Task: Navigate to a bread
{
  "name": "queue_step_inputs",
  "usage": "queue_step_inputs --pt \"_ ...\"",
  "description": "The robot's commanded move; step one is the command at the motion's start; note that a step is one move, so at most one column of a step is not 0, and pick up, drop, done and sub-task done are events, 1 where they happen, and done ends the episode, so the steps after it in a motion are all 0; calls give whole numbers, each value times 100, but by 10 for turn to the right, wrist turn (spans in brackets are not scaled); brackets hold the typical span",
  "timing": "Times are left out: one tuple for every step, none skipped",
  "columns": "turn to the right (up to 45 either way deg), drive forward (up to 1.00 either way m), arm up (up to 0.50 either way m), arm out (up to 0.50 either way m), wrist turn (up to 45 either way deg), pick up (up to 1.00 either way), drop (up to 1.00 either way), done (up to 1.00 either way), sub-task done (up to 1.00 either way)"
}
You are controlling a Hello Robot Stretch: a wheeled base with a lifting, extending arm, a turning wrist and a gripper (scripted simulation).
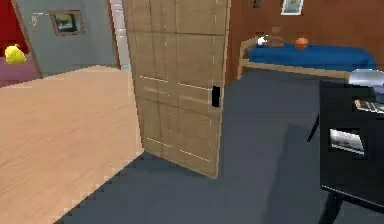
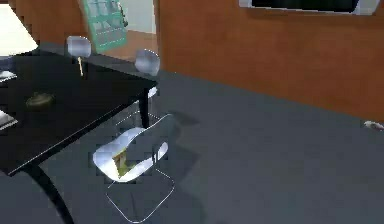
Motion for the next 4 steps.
queue_step_inputs --pt "-390 0 0 0 0 0 0 0 0" --pt "0 100 0 0 0 0 0 0 0" --pt "0 100 0 0 0 0 0 0 0" --pt "0 100 0 0 0 0 0 0 0"
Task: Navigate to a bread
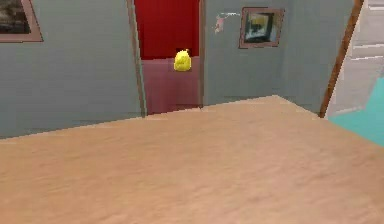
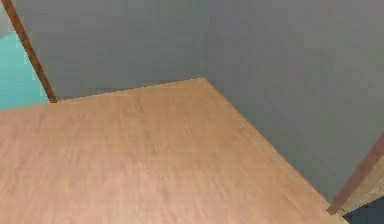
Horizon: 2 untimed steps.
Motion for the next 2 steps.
queue_step_inputs --pt "0 100 0 0 0 0 0 0 0" --pt "0 100 0 0 0 0 0 0 0"
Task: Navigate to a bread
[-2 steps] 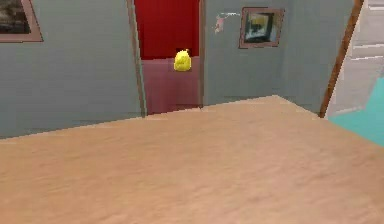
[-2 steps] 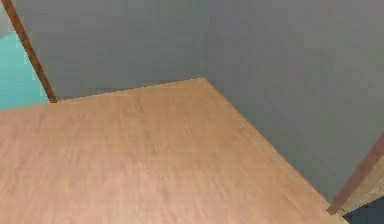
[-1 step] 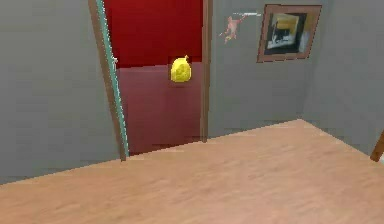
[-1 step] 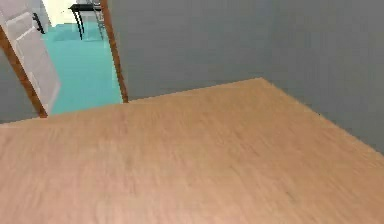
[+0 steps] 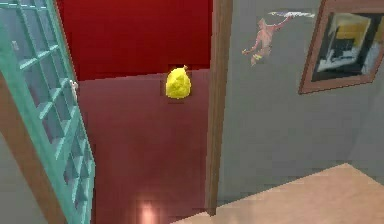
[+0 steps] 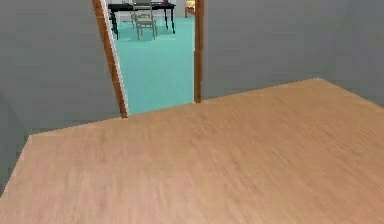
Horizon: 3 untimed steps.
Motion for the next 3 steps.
queue_step_inputs --pt "-30 0 0 0 0 0 0 0 0" --pt "0 100 0 0 0 0 0 0 0" --pt "-60 0 0 0 0 0 0 0 0"
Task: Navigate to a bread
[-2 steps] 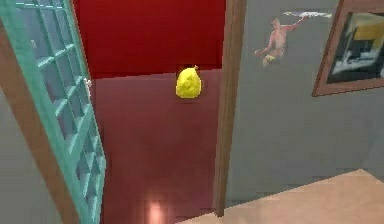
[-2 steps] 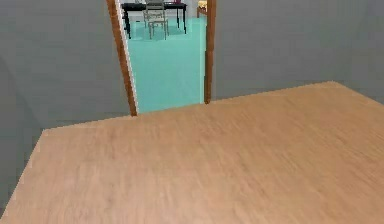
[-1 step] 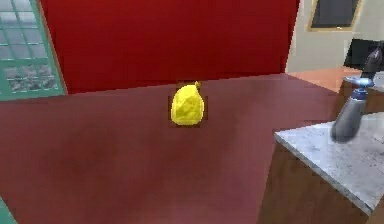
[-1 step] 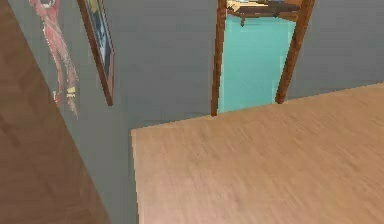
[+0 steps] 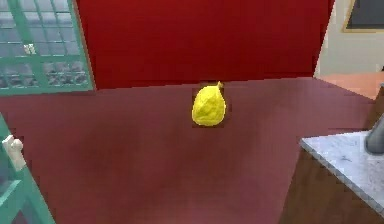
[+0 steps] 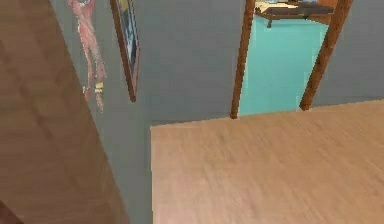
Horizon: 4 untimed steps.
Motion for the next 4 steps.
queue_step_inputs --pt "0 20 0 0 0 0 0 0 0" --pt "90 0 0 0 0 0 0 0 0" --pt "30 0 0 0 0 0 0 0 0" --pt "0 100 0 0 0 0 0 0 0"
